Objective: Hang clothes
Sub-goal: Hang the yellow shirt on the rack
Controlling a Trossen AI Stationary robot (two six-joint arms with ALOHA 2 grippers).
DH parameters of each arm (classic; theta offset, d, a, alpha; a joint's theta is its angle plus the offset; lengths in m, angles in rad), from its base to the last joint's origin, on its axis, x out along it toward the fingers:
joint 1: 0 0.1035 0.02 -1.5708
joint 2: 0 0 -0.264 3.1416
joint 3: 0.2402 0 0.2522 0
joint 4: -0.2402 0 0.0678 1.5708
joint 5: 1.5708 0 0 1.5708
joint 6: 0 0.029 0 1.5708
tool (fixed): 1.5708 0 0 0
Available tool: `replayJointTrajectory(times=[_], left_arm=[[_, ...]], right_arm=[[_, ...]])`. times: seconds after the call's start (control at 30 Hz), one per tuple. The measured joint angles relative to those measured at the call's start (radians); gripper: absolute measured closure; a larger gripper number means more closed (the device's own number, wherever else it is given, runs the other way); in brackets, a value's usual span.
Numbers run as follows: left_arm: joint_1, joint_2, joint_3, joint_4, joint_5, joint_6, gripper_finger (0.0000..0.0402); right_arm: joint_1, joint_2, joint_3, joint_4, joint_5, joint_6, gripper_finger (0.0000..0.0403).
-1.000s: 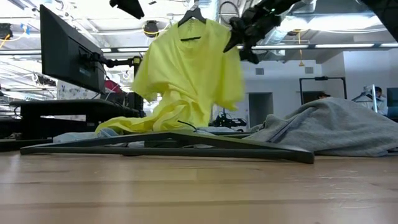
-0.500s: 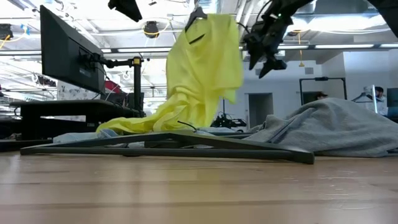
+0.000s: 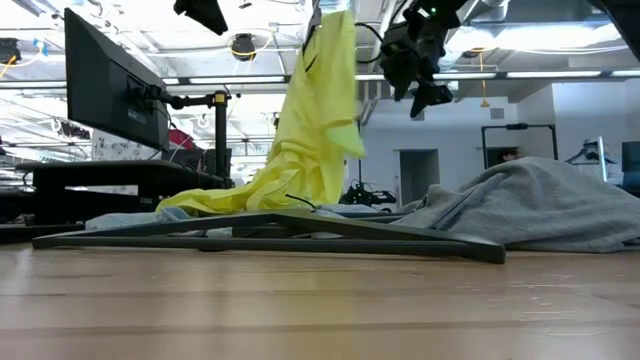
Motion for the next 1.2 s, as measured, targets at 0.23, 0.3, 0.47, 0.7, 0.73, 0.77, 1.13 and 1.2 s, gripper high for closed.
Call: replayJointTrajectory(times=[0.23,0.3,0.47,0.7,0.73,0.77,1.13,1.2], left_arm=[[0.0,0.0,0.0,0.0,0.0,0.026,0.0258],[0.0,0.0,0.0,0.001,0.0,0.038,0.0257],[0.0,0.002,0.0,0.003,0.0,0.057,0.0258],[0.0,0.003,0.0,0.011,0.0,0.066,0.0258],[0.0,0.003,0.0,0.011,0.0,0.066,0.0258],[0.0,0.003,0.0,0.01,0.0,0.065,0.0258],[0.0,0.003,0.0,0.007,0.001,0.055,0.0258],[0.0,0.003,0.0,0.004,0.001,0.048,0.0258]], right_arm=[[-0.076,-0.085,0.034,0.047,-0.155,0.025,0.018],[-0.077,-0.122,0.057,0.089,-0.174,0.027,0.018],[-0.042,-0.232,0.108,0.252,-0.179,0.029,0.018],[0.133,-0.294,0.11,0.446,-0.233,0.062,0.018],[0.162,-0.289,0.108,0.459,-0.235,0.069,0.018],[0.192,-0.28,0.105,0.472,-0.237,0.072,0.018],[0.283,0.036,0.101,0.59,-0.221,0.177,0.018],[0.272,0.105,0.101,0.64,-0.221,0.222,0.018]])
